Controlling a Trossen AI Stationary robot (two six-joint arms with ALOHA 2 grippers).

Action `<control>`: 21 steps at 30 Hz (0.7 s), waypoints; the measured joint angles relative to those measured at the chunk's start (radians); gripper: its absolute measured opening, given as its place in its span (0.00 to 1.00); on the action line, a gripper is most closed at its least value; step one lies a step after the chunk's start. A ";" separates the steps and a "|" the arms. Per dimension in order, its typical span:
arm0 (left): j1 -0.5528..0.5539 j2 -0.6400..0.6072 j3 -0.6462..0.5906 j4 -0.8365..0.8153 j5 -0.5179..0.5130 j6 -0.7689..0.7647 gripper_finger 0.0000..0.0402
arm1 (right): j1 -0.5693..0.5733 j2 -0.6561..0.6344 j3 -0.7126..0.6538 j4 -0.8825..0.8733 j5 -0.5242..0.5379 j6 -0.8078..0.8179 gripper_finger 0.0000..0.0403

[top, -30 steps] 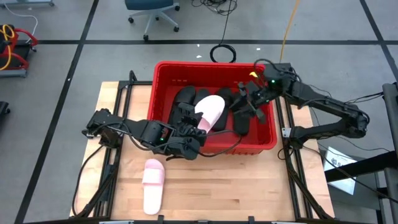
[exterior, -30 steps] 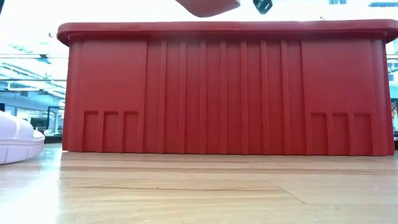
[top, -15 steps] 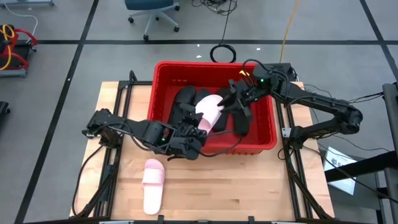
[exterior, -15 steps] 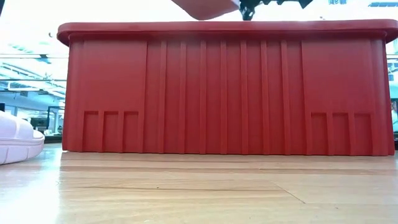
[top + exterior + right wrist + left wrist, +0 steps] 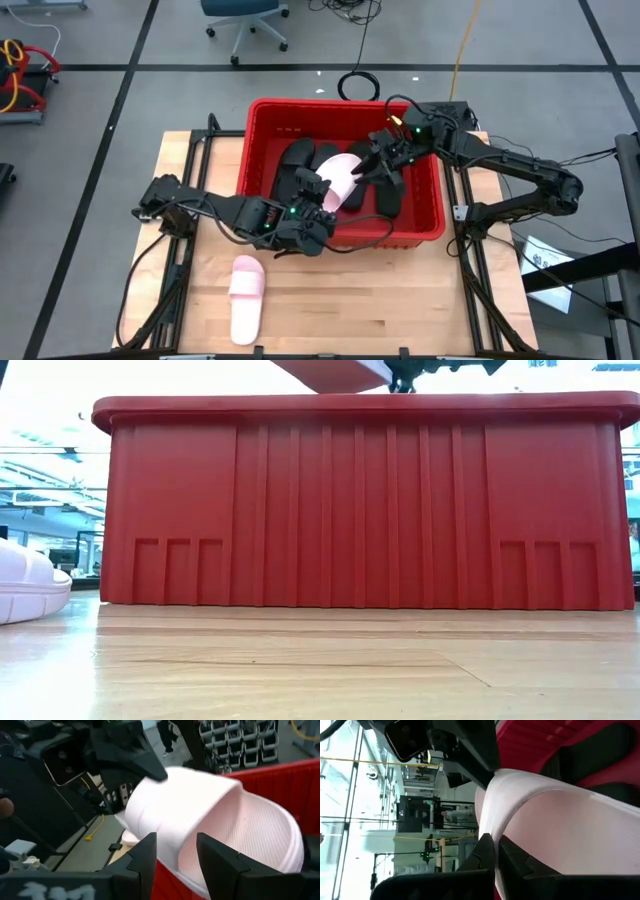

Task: Pick and place slides into bin
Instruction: Put the pink slide into the red bin

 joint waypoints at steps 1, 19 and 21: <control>0.002 0.000 0.000 0.000 0.000 0.012 0.00 | 0.000 0.000 0.000 -0.011 0.003 0.000 0.32; 0.046 0.001 -0.001 0.072 0.008 0.136 0.00 | 0.000 0.075 0.000 -0.012 0.002 -0.008 0.32; 0.047 0.001 -0.001 0.075 0.009 0.147 0.00 | 0.000 0.086 -0.001 0.013 -0.049 -0.009 0.32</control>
